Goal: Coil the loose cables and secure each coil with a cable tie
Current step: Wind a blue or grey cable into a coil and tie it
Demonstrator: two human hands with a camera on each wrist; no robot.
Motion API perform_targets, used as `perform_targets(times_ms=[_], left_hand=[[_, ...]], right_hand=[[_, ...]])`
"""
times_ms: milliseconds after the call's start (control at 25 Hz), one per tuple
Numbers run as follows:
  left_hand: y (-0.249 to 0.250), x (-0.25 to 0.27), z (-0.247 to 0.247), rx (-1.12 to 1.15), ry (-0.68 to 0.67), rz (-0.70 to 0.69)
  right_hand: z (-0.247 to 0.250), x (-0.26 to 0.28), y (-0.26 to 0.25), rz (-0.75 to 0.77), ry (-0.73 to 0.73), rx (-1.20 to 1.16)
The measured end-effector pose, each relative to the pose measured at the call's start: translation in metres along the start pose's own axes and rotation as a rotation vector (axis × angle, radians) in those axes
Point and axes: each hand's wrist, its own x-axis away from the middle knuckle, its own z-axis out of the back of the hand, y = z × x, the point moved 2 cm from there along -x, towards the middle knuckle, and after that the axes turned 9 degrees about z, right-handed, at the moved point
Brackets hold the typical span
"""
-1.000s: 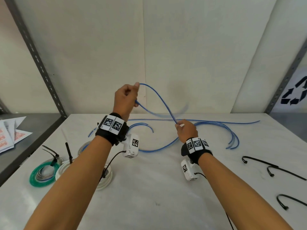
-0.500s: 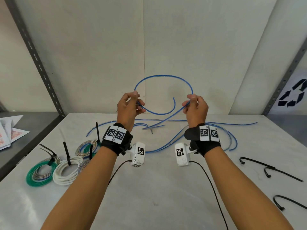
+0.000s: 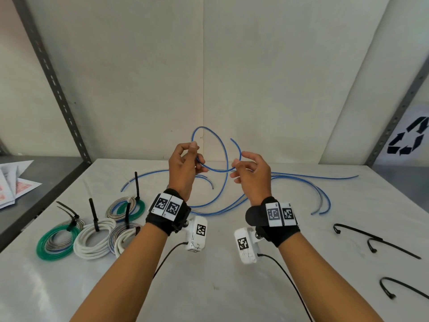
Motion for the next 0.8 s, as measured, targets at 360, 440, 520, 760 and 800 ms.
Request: perform_targets(times_ms=[360,440,520,760,800], left_hand=[[-0.01,0.007,0.005,-0.041,0.011,-0.024],[-0.007,0.01,0.006,-0.062,-0.027,-0.018],[-0.005,0.011,0.005,-0.087,-0.103,0.01],[-0.007,0.02,-0.004,-0.237,-0.344,0.103],[-0.007,0.02,-0.004,-0.262,-0.368,0.111]], right_hand=[[-0.008,0.017,-0.018,0.268,-0.228,0.205],[-0.008,0.016,-0.018,0.304,-0.209,0.27],[-0.006,0.012,-0.016,0.356,-0.167,0.347],[-0.003,0.014,-0.018,0.542,-0.114,0.512],[-0.004,0.016,-0.019,0.57,-0.102,0.553]])
